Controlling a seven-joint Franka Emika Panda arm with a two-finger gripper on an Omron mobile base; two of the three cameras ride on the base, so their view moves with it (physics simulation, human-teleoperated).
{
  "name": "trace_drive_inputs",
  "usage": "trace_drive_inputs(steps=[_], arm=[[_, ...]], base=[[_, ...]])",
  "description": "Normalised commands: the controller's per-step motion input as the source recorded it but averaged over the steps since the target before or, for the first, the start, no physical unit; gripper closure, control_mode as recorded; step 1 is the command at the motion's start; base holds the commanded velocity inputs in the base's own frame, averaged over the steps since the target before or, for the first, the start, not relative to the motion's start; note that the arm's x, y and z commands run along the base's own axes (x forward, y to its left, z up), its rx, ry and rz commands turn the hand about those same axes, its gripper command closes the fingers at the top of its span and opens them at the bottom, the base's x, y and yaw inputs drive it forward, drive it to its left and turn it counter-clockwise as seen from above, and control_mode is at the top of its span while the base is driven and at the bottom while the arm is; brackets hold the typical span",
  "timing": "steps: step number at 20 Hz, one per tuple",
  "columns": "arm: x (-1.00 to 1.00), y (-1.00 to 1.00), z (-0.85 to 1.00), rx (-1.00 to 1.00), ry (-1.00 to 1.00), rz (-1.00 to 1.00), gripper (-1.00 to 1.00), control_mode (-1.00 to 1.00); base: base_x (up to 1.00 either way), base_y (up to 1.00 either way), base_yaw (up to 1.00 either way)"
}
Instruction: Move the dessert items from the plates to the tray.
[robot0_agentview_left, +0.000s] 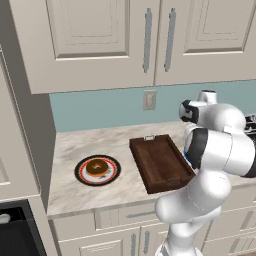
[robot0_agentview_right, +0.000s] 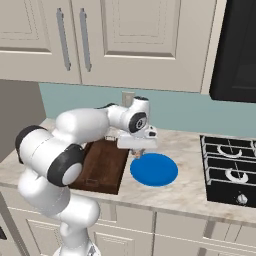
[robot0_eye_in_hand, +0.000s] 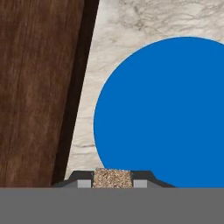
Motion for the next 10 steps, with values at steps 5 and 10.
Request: trace_drive_inputs(steps=[5, 10], arm=[[0.02, 0.63, 0.09, 0.00, 0.02, 0.00, 1.00, -1.00], [0.11, 0.65, 0.00, 0.00, 0.03, 0.00, 1.00, -1.00]], base=[[0.00, 0.00, 0.00], [0.00, 0.00, 0.00]])
